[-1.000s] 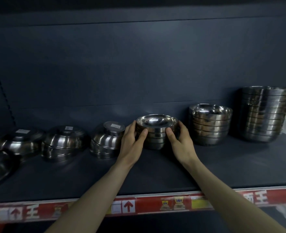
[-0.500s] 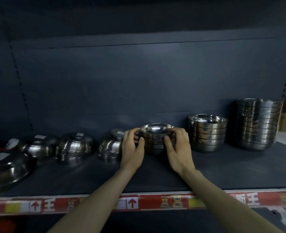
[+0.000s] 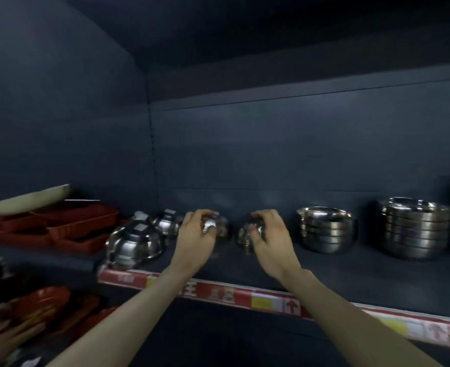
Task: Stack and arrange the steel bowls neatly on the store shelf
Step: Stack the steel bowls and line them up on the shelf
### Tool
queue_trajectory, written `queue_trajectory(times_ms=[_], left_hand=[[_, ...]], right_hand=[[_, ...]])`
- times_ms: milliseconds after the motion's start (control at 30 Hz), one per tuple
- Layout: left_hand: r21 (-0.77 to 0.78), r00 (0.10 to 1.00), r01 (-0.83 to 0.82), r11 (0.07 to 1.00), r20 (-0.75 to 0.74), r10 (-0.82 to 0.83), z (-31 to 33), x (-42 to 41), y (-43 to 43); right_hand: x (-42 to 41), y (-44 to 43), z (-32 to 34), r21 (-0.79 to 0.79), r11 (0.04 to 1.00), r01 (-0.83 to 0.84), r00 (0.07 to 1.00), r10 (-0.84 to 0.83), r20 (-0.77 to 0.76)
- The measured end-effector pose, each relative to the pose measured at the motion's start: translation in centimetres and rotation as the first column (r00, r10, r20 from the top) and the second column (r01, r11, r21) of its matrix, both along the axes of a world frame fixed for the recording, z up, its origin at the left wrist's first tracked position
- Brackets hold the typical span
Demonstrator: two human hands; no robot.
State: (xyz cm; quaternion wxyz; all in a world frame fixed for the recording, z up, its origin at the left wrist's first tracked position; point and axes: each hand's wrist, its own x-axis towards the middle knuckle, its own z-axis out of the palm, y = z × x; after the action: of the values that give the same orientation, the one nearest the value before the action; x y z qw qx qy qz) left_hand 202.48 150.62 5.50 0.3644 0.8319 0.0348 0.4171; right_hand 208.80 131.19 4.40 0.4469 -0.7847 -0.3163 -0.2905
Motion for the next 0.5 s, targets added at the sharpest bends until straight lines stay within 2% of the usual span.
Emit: queue_trajectory(times_ms=[200, 500], left_hand=[[-0.051, 0.991, -0.130, 0.990, -0.019, 0.129, -0.7, -6.1, 6.7], [-0.097, 0.973, -0.218, 0.971, -0.099, 0.208, -1.0, -10.1, 15.4]], right_hand=[[-3.4, 7.3, 0.1, -0.128, 0.982, -0.139, 0.983, 0.121, -0.138], [-3.8, 15.2, -1.6, -0.122, 0.955, -0.271, 0.920, 0.220, -0.326]])
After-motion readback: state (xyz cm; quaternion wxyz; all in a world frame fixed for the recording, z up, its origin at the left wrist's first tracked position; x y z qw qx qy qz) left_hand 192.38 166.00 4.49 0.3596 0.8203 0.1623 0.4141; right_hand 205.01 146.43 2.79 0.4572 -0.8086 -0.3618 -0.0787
